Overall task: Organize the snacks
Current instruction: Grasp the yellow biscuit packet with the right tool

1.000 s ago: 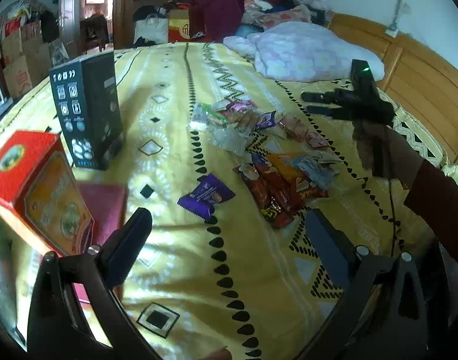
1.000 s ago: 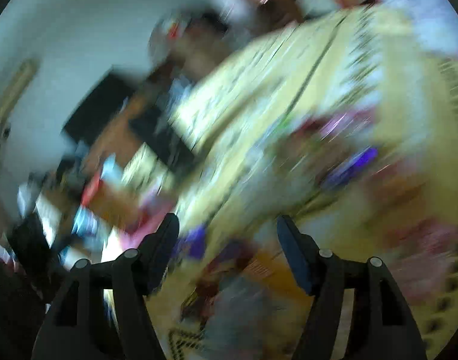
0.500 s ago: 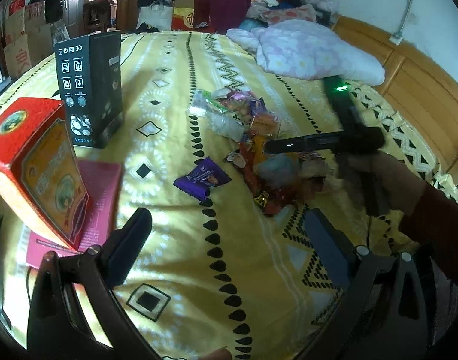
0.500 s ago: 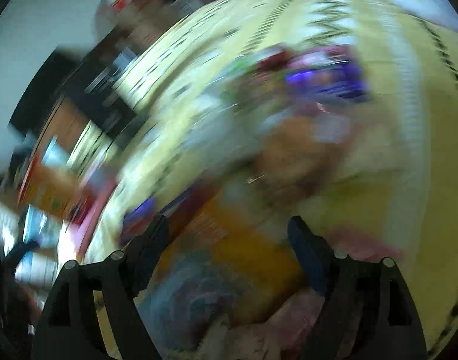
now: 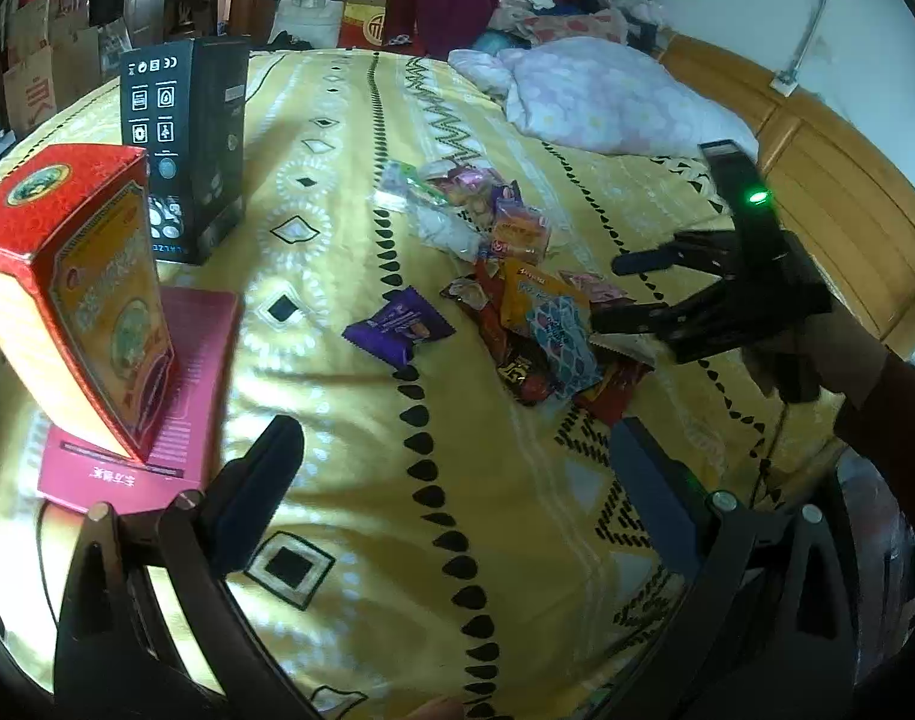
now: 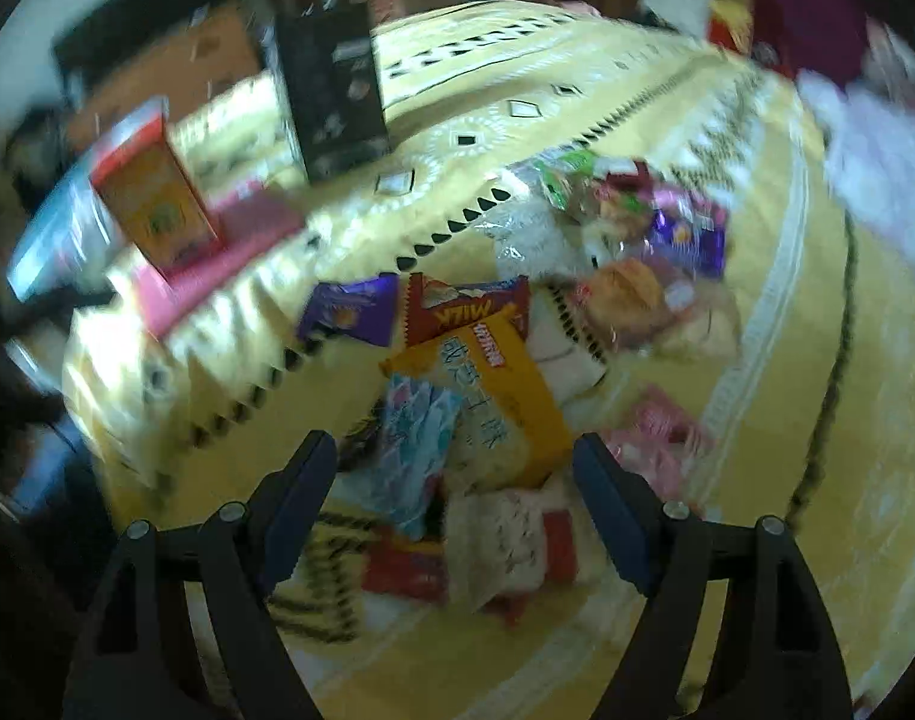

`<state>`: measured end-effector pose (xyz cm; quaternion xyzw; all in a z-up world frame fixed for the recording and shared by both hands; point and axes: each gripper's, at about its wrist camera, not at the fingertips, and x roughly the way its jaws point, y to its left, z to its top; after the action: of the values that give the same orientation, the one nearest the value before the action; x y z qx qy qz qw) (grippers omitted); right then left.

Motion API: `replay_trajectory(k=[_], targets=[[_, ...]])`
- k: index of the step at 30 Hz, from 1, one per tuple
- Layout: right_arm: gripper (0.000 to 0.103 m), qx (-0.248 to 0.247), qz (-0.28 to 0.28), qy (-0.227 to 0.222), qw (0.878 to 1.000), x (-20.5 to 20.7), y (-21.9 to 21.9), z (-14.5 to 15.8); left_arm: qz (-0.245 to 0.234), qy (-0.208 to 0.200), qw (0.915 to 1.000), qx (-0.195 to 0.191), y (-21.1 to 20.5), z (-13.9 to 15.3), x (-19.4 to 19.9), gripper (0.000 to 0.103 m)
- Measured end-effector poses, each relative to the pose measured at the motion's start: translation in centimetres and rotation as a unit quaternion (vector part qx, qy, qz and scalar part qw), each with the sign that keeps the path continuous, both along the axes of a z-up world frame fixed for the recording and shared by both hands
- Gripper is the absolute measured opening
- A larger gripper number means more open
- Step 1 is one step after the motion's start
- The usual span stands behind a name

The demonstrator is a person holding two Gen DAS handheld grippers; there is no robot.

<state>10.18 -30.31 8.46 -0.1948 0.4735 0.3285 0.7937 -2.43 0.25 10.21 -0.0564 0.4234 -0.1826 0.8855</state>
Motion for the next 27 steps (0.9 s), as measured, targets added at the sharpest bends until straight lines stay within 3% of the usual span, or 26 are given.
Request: replay_trajectory(k=[3, 9, 12, 14, 16, 18, 21, 24, 26, 27], targets=[[0.083, -0.027, 0.018, 0.010, 0.999, 1.7, 0.8, -2.2, 0.008, 0.008, 0.9999, -0.001, 0.6, -0.3, 0.2, 0.102], [0.087, -0.006, 0.018, 0.058, 0.998, 3.9, 3.3, -5.5, 0.007, 0.020, 0.9997, -0.007, 0.5, -0.8, 0.3, 0.102], [0.075, 0.006, 0.003, 0.058, 0.998, 2.3, 3.9, -5.1, -0.003, 0.019, 0.9998, -0.008, 0.1, -0.7, 0.0, 0.102], [0.074, 0.063, -0.016, 0.067, 0.996, 0.6, 3.0, -3.2, -0.006, 0.018, 0.9998, -0.011, 0.0, -0.7, -0.2, 0.102], [0.074, 0.127, -0.050, 0.094, 0.986, -0.3, 1.6, -1.9, -0.006, 0.024, 0.9995, -0.020, -0.1, -0.8, -0.2, 0.102], [0.074, 0.208, -0.095, 0.146, 0.963, -1.9, -0.2, -1.5, -0.005, 0.028, 0.9991, -0.031, 0.0, -0.9, -0.3, 0.102], [0.075, 0.258, -0.120, 0.200, 0.938, -5.1, -0.6, -2.7, -0.004, 0.029, 0.9988, -0.040, -0.1, -0.9, -0.7, 0.102], [0.075, 0.217, -0.120, 0.187, 0.951, -7.8, 1.4, -4.4, 0.002, 0.033, 0.9988, -0.036, 0.1, -1.2, -1.1, 0.102], [0.077, 0.177, -0.135, 0.139, 0.965, -8.4, 2.3, -4.5, 0.012, 0.037, 0.9985, -0.037, 0.7, -1.2, -1.2, 0.102], [0.078, 0.173, -0.141, 0.128, 0.966, -8.4, 2.3, -4.0, 0.017, 0.036, 0.9985, -0.038, 0.9, -1.2, -1.4, 0.102]])
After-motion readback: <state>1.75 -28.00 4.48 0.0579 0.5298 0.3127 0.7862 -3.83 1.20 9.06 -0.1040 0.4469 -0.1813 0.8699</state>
